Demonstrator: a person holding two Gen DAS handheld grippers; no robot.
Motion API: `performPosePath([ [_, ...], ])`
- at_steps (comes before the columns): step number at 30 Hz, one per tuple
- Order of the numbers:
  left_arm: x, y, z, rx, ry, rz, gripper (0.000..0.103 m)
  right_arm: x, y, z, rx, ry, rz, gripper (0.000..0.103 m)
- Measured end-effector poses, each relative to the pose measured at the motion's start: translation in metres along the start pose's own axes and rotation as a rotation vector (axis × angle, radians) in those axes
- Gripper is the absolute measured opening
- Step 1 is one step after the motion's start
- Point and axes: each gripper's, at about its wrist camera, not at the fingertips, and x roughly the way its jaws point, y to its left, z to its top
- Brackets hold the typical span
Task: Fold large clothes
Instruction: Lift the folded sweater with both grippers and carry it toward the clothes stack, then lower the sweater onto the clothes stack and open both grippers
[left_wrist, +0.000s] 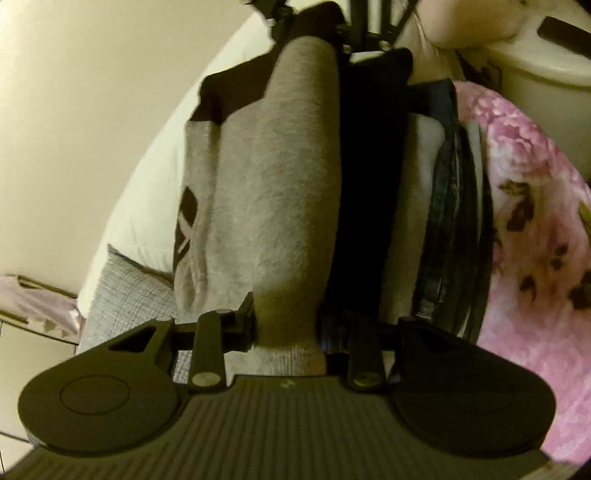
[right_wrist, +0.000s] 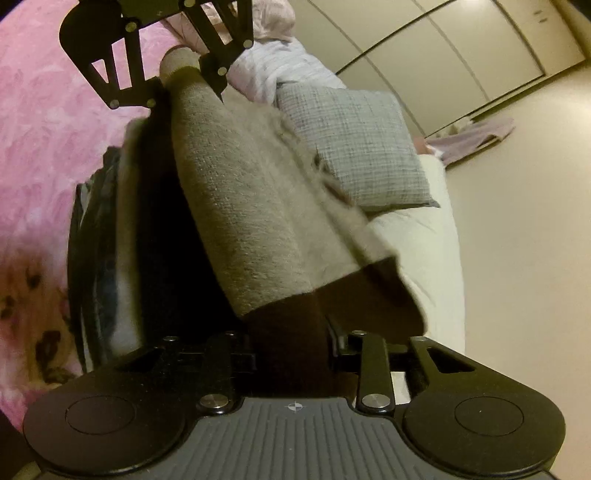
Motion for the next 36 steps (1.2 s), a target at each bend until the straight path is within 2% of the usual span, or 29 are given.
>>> performPosePath([
  [1,0.001,0.002,-0.003,-0.001,0.003,0.005,0.036,-0.005,0.0,-0.004,0.019,0.004,-0.002,0.036],
  [2,0.0,0.002,-0.005,0.005,0.009,0.009,0.038,-0.009,0.0,-0.008,0.025,0.006,-0.01,0.037],
  [6,-0.011,0.011,-0.022,0.028,0.028,0.005,0.037,-0.016,0.005,-0.009,0.073,0.003,-0.034,0.036],
  [8,-0.008,0.015,-0.023,0.059,0.034,0.003,0.022,-0.011,0.009,-0.005,0.076,0.024,-0.025,0.03],
  [9,-0.012,0.019,-0.02,0.082,0.036,0.004,0.021,-0.011,0.008,-0.004,0.081,0.026,-0.03,0.027],
  [11,-0.011,0.031,-0.01,0.138,0.019,0.049,0.018,-0.01,0.004,-0.002,0.118,0.035,-0.069,0.025],
  [14,-0.021,0.041,-0.004,0.172,-0.052,0.15,0.017,-0.021,0.005,-0.003,0.209,0.059,-0.149,0.024],
  [15,-0.019,0.04,-0.007,0.168,-0.056,0.143,0.017,-0.021,0.013,-0.004,0.216,0.071,-0.139,0.024],
  [17,-0.007,0.026,-0.018,0.17,-0.012,0.078,0.017,-0.015,0.034,-0.003,0.174,0.085,-0.096,0.024],
  [19,-0.001,0.007,-0.03,0.165,0.01,0.042,0.017,-0.01,0.042,-0.002,0.158,0.083,-0.1,0.024],
  [24,-0.008,-0.004,-0.036,0.08,0.018,0.06,0.017,-0.008,0.042,-0.007,0.097,0.077,-0.085,0.027],
  [28,-0.017,0.003,-0.038,0.027,0.038,0.053,0.023,-0.019,0.041,-0.01,0.099,0.097,-0.083,0.035],
  [32,-0.036,0.01,-0.045,-0.059,0.072,0.015,0.026,-0.033,0.027,-0.011,0.198,0.107,-0.042,0.037],
  [36,-0.062,0.032,-0.055,-0.255,0.083,-0.017,0.026,-0.054,0.005,-0.003,0.374,0.072,0.02,0.037],
])
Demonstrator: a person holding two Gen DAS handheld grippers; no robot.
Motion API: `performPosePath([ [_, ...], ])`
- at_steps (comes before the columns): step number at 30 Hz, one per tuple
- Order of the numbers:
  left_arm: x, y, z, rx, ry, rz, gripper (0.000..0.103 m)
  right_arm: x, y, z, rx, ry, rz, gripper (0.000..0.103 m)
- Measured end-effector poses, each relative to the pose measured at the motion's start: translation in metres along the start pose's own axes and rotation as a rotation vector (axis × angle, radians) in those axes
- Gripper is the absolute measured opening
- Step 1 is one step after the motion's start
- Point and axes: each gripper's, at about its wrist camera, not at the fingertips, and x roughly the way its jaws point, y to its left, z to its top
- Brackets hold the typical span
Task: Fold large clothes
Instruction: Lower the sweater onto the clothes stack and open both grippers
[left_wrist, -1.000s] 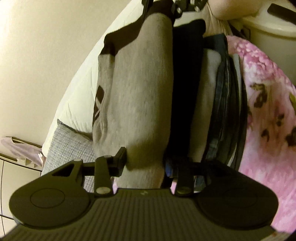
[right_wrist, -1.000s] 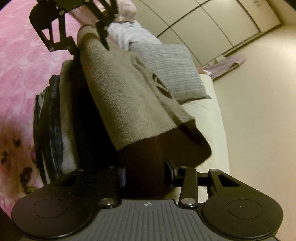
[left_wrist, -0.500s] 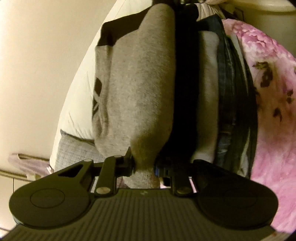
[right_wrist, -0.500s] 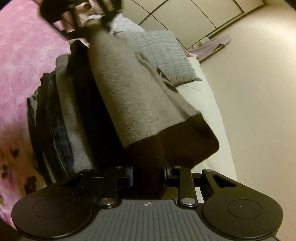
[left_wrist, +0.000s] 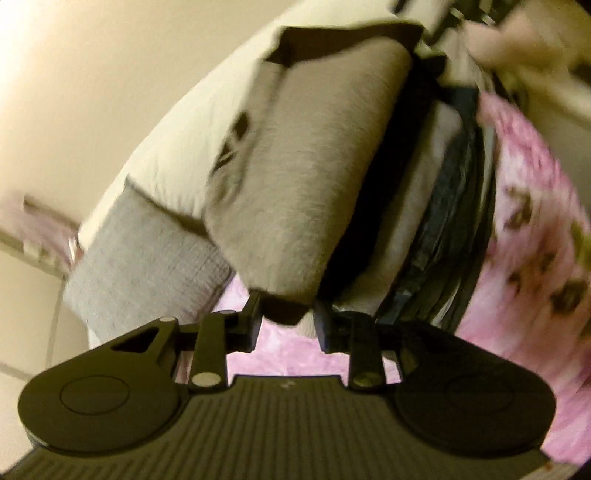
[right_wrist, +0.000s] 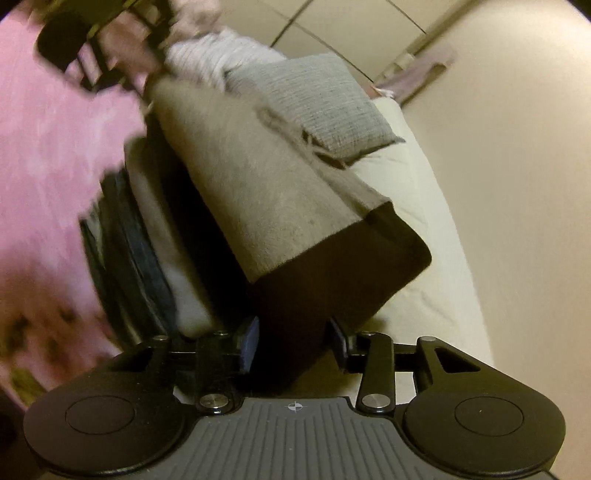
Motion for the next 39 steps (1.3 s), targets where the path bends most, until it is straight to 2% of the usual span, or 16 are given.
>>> performPosePath([
  [3,-0.012,0.019,0.006,-0.186,-0.018,-0.006,0.026,0.0,-0.016,0.025,0.128,-0.063,0.048,0.037],
  [6,-0.019,0.04,0.024,-0.282,-0.062,-0.001,0.026,0.019,-0.031,0.048,0.223,-0.099,0.082,0.037],
  [9,-0.004,0.048,0.048,-0.345,-0.089,-0.023,0.026,0.048,-0.048,0.054,0.333,-0.077,0.137,0.037],
  [11,0.015,0.047,0.057,-0.382,-0.053,-0.085,0.025,0.073,-0.052,0.045,0.397,-0.015,0.19,0.037],
  [13,0.034,0.038,0.054,-0.398,0.004,-0.139,0.024,0.082,-0.05,0.033,0.472,-0.01,0.215,0.037],
  [17,0.025,0.022,0.037,-0.425,-0.005,-0.132,0.024,0.07,-0.036,0.018,0.549,-0.011,0.232,0.037],
  [21,0.022,0.007,0.035,-0.42,0.016,-0.134,0.024,0.062,-0.019,0.016,0.512,-0.03,0.211,0.037],
  [26,0.031,0.02,0.047,-0.423,0.028,-0.131,0.024,0.064,-0.041,0.036,0.511,-0.014,0.238,0.037],
  [30,0.025,0.019,0.043,-0.424,0.037,-0.145,0.024,0.058,-0.065,0.062,0.456,-0.113,0.205,0.037],
  [32,0.024,0.016,0.042,-0.413,0.035,-0.139,0.024,0.073,-0.083,0.068,0.493,-0.125,0.185,0.038],
  [34,0.022,0.014,0.042,-0.417,0.036,-0.133,0.024,0.094,-0.101,0.065,0.577,-0.081,0.156,0.038],
  [36,0.028,0.017,0.04,-0.433,0.037,-0.135,0.024,0.131,-0.114,0.051,0.686,0.024,0.175,0.038],
  [37,0.03,0.021,0.041,-0.439,0.037,-0.139,0.024,0.141,-0.118,0.041,0.75,0.038,0.198,0.038],
  [39,0.034,0.025,0.043,-0.442,0.046,-0.14,0.024,0.144,-0.122,0.036,0.786,0.041,0.198,0.039],
])
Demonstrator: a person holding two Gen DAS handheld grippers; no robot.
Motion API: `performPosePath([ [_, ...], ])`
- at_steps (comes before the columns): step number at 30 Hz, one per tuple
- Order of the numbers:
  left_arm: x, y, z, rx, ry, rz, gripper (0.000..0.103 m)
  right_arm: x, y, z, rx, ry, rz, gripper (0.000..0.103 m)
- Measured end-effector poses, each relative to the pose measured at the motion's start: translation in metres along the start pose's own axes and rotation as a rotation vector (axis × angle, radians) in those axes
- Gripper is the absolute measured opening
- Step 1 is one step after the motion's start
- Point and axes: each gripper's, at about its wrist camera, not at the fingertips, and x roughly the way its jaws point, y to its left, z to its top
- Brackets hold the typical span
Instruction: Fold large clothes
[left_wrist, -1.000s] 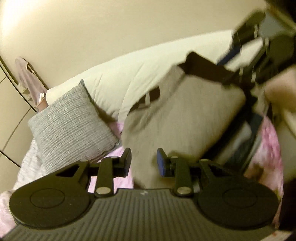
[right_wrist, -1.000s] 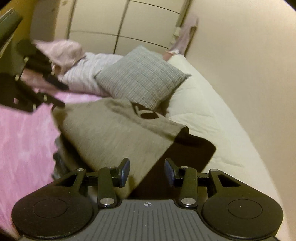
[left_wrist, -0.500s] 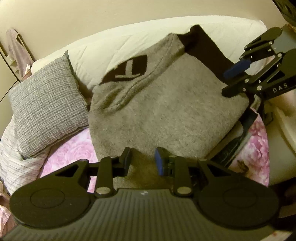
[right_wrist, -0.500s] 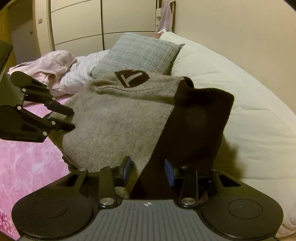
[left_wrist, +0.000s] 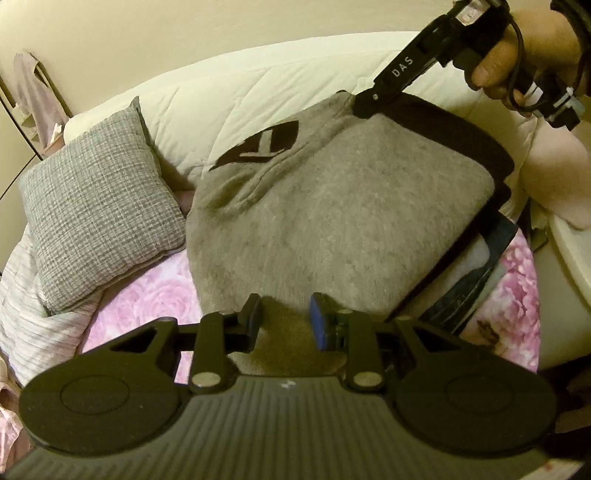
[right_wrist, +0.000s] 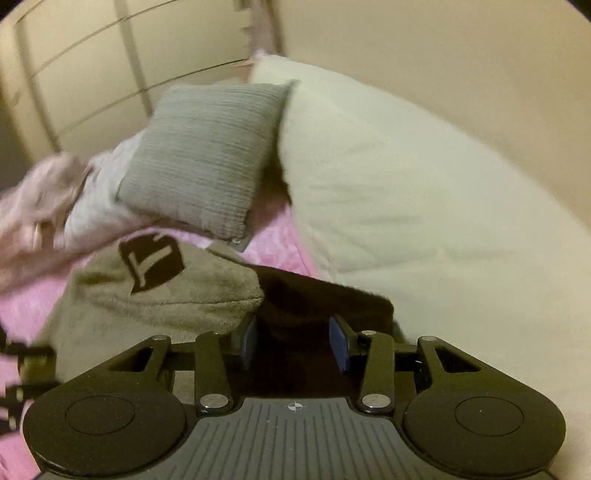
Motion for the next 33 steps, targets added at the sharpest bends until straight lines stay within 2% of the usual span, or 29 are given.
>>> performPosePath([
  [3,-0.002,0.007,0.003,-0.022,0.023,-0.021,0.024,-0.01,0.004,0.005,0.002,-0.002,0.006,0.039],
  [5,-0.01,0.011,0.006,-0.037,0.01,-0.018,0.024,-0.025,0.009,0.007,-0.003,-0.035,0.006,0.039],
  [9,-0.024,0.018,0.004,-0.084,-0.017,-0.001,0.025,-0.063,0.018,-0.012,0.023,-0.097,0.023,0.042],
  [11,-0.019,0.018,-0.002,-0.102,0.005,-0.003,0.025,-0.066,0.029,-0.032,0.018,-0.076,0.034,0.046],
  [14,-0.007,0.017,-0.009,-0.13,0.029,-0.012,0.025,-0.049,0.034,-0.066,0.002,0.015,0.039,0.048],
  [18,-0.021,0.023,-0.012,-0.19,0.021,0.001,0.025,-0.068,0.034,-0.071,0.017,-0.012,0.025,0.051],
  [19,-0.027,0.025,-0.014,-0.206,0.022,0.007,0.028,-0.075,0.035,-0.073,0.025,-0.02,0.025,0.053],
  [23,-0.062,0.023,-0.038,-0.275,0.038,0.033,0.057,-0.112,0.049,-0.091,0.07,-0.04,0.001,0.067],
  [25,-0.08,0.019,-0.055,-0.324,0.051,0.032,0.069,-0.131,0.059,-0.111,0.106,-0.035,-0.014,0.075],
  [29,-0.11,0.006,-0.087,-0.424,0.061,0.028,0.088,-0.161,0.089,-0.142,0.169,-0.004,-0.094,0.078],
  [31,-0.127,-0.003,-0.101,-0.462,0.051,0.022,0.093,-0.175,0.104,-0.156,0.208,0.001,-0.121,0.079],
  [33,-0.144,-0.012,-0.115,-0.486,0.044,0.03,0.102,-0.194,0.122,-0.17,0.236,0.0,-0.16,0.08],
])
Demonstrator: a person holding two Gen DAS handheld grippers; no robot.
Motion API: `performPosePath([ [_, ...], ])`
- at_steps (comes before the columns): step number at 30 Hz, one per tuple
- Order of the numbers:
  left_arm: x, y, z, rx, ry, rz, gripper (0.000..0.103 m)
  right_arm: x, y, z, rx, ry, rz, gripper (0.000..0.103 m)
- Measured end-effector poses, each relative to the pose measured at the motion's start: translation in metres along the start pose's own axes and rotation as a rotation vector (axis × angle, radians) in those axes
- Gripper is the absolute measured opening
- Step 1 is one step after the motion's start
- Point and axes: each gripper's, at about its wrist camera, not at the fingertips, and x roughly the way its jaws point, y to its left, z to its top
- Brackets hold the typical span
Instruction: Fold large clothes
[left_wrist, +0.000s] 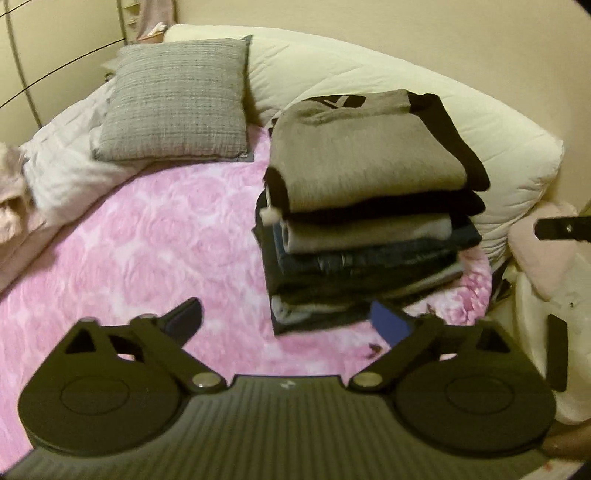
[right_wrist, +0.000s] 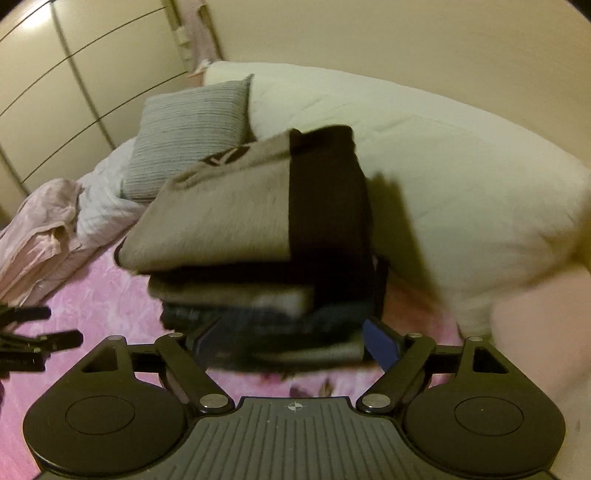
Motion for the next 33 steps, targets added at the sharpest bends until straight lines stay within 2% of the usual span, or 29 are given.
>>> performPosePath([
  [4,-0.032,-0.001,-0.026,-0.025,-0.016,0.002,0.102,-0.038,0.023,-0.03,0.042,-0.003,-0.055,0.081],
  [11,-0.072,-0.004,-0.051,-0.072,-0.004,0.011,0.102,-0.076,0.058,-0.058,0.009,0.004,-0.106,0.081],
  [17,-0.09,-0.018,-0.053,-0.114,0.013,0.002,0.102,-0.089,0.067,-0.061,-0.021,0.004,-0.098,0.082],
  [22,-0.096,-0.035,-0.047,-0.147,0.004,0.038,0.102,-0.093,0.062,-0.058,-0.047,0.005,-0.057,0.082],
  [33,-0.098,-0.075,-0.044,-0.148,0.006,0.062,0.102,-0.097,0.048,-0.053,-0.107,0.006,-0.024,0.082],
])
